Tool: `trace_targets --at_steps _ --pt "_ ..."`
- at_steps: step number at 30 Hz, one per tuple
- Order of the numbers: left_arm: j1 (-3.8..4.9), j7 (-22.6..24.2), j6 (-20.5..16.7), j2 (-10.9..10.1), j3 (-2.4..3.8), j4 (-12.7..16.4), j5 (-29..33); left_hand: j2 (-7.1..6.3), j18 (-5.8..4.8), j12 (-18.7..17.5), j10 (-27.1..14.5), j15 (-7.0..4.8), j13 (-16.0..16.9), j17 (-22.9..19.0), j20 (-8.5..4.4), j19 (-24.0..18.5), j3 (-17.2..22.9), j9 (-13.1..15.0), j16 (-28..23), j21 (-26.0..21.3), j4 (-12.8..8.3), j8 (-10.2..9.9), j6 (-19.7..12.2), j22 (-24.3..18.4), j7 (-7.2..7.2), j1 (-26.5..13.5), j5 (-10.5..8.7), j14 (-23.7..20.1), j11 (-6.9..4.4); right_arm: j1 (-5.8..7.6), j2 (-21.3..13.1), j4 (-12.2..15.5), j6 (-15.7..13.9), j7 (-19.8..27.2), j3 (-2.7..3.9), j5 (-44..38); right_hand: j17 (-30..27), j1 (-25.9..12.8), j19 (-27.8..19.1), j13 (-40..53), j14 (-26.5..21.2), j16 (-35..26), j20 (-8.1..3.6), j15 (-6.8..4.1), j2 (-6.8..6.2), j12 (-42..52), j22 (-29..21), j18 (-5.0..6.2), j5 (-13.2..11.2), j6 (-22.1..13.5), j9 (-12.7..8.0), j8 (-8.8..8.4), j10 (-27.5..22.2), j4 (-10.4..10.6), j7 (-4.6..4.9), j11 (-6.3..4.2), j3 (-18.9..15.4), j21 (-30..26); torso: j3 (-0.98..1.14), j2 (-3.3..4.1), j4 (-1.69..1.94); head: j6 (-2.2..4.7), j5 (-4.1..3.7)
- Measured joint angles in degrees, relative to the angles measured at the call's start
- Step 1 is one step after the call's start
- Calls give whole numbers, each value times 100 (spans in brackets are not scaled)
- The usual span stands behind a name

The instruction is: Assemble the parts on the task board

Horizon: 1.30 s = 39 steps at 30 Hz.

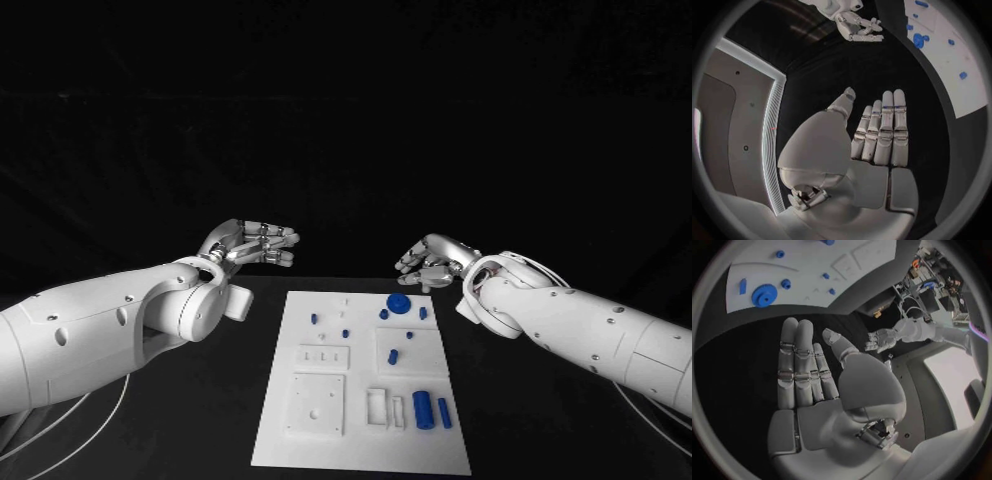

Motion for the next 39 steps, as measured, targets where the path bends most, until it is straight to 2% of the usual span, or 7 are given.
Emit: trace_targets --at_steps 1,3,6,10,14,27,39 --pt "0 2 11 -31 0 67 -22 0 -1 0 0 0 0 -2 8 -8 0 0 0 22 0 0 0 14 0 0 0 0 0 -20 11 1 -1 -45 0 -183 334 -1 149 0 9 565 -59 -13 -108 0 255 0 -61 16 2 0 1 -27 -16 -1 118 332 -4 17 15 3 -15" --pt "0 4 39 -115 0 243 -68 0 -6 0 0 0 0 -5 2 -60 0 0 0 86 0 0 0 44 0 0 0 0 0 -58 35 1 -13 -161 0 -578 527 87 201 0 -11 929 -92 -33 -206 0 475 -26 -291 17 2 0 1 -40 -17 -1 322 566 -18 57 53 14 -46" --pt "1 4 81 -231 0 460 -125 0 -27 0 108 0 0 -5 2 -60 0 -1 5 91 0 0 0 47 0 0 0 0 -19 -117 86 3 -53 -337 2 -1092 551 118 199 0 -13 1077 -90 -35 -271 0 683 51 -481 17 2 0 1 -32 -17 -1 587 683 -35 121 98 39 -86" --pt "6 -13 136 -316 0 675 -209 28 -27 20 572 -102 9 24 -51 -7 10 -1 110 199 10 0 0 96 0 -28 0 102 -157 -197 165 -7 -121 -581 -1 -1671 540 126 187 -1 -25 1140 -81 -24 -321 0 792 56 -624 17 2 0 -1 -33 -17 -2 614 726 -56 207 148 69 -140" --pt "15 -28 186 -343 3 799 -284 28 -28 20 548 -102 9 24 -81 -38 42 -1 110 200 12 0 0 98 0 -28 -1 102 -135 -249 237 -35 -179 -794 -4 -2106 513 154 187 -1 -33 1180 -80 -17 -349 0 857 58 -807 16 1 0 -54 -17 -17 10 630 726 -70 281 191 89 -180" --pt "24 -94 310 -344 12 964 -410 27 -29 20 493 -102 8 23 -81 -38 57 -2 88 225 -3 0 -2 103 2 -27 -1 102 -112 -356 395 -200 -381 -1258 -35 -2816 394 150 206 -2 -55 1356 -61 6 -479 0 1313 56 -1000 16 0 0 -53 73 -16 10 985 660 -119 519 304 172 -320" --pt "25 -129 373 -324 16 975 -438 4 -29 20 493 -101 7 23 -80 -38 57 -3 88 223 -3 0 -2 103 2 -51 -1 102 -113 -394 481 -312 -457 -1426 -48 -3049 371 149 227 -2 -55 1411 -40 7 -524 0 1646 115 -1094 54 0 0 -51 111 -54 8 1184 517 -159 647 375 195 -372"
